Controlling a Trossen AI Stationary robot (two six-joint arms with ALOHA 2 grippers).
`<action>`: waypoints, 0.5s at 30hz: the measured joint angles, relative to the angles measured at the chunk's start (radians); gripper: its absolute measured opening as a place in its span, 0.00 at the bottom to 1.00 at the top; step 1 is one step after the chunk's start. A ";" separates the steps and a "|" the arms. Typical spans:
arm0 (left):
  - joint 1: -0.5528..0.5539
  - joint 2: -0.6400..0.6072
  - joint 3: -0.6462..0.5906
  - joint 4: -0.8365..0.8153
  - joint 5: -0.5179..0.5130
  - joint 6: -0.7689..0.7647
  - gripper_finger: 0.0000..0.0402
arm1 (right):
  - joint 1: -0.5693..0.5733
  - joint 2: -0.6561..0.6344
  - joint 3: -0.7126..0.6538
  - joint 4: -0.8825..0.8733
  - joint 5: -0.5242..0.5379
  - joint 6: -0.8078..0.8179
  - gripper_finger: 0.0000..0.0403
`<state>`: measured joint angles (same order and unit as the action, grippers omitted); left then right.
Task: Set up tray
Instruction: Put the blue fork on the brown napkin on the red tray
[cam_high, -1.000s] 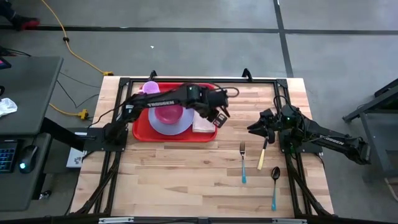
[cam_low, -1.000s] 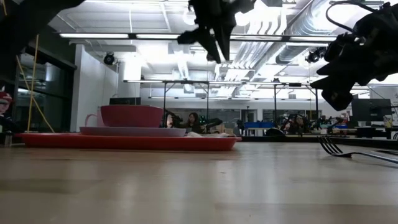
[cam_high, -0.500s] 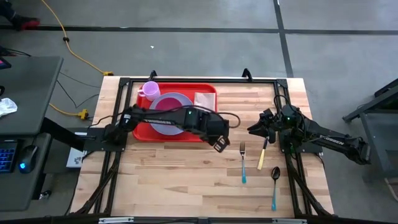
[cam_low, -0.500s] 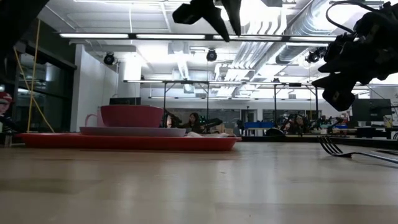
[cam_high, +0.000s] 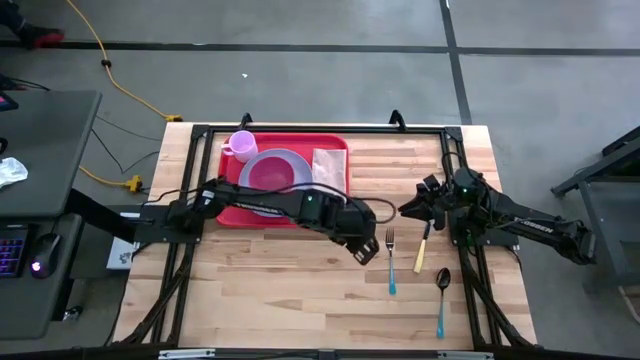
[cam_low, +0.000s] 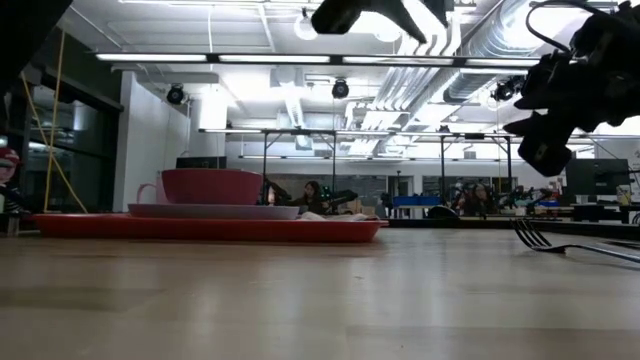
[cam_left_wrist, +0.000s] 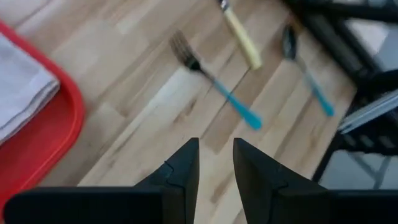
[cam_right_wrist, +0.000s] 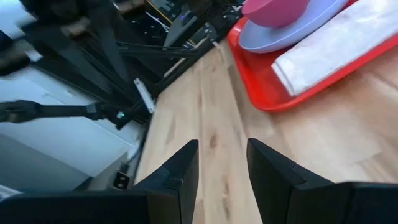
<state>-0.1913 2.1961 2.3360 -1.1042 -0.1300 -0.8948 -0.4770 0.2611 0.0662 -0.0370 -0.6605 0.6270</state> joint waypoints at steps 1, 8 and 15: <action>-0.005 0.001 -0.001 -0.018 0.006 0.000 0.32 | 0.000 0.000 0.000 0.006 -0.005 0.015 0.28; -0.070 0.001 -0.018 -0.157 -0.055 -0.011 0.32 | 0.000 0.000 0.000 0.023 -0.024 0.057 0.28; -0.128 -0.001 -0.018 -0.295 -0.204 -0.107 0.32 | 0.000 0.000 0.000 0.141 -0.021 0.151 0.28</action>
<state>-0.3191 2.1948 2.3184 -1.3994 -0.3336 -1.0016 -0.4767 0.2615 0.0662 0.1040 -0.6819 0.7777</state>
